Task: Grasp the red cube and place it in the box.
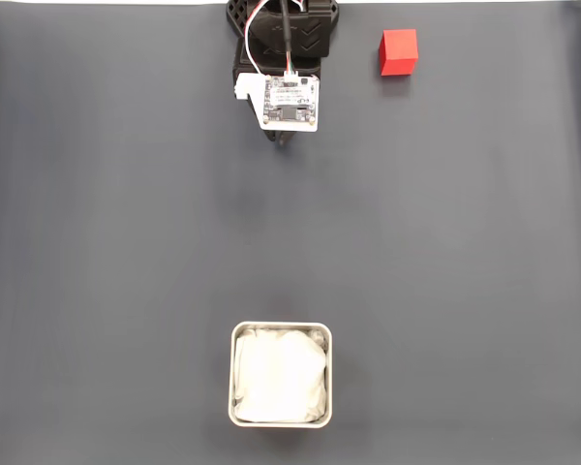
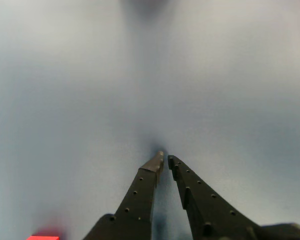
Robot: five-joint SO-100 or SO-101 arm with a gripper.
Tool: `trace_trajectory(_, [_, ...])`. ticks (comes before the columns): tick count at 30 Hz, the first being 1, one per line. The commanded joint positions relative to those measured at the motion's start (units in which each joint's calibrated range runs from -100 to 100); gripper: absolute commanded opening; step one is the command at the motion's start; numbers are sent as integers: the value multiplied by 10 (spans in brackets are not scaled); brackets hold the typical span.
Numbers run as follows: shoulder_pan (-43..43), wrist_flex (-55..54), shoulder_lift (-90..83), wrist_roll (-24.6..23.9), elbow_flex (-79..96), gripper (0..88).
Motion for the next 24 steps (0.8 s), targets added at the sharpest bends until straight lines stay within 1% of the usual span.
trace_trajectory(1, [-25,13,0,-2,5,0])
trace_trajectory(24, [-22,13,0,-1,5,0])
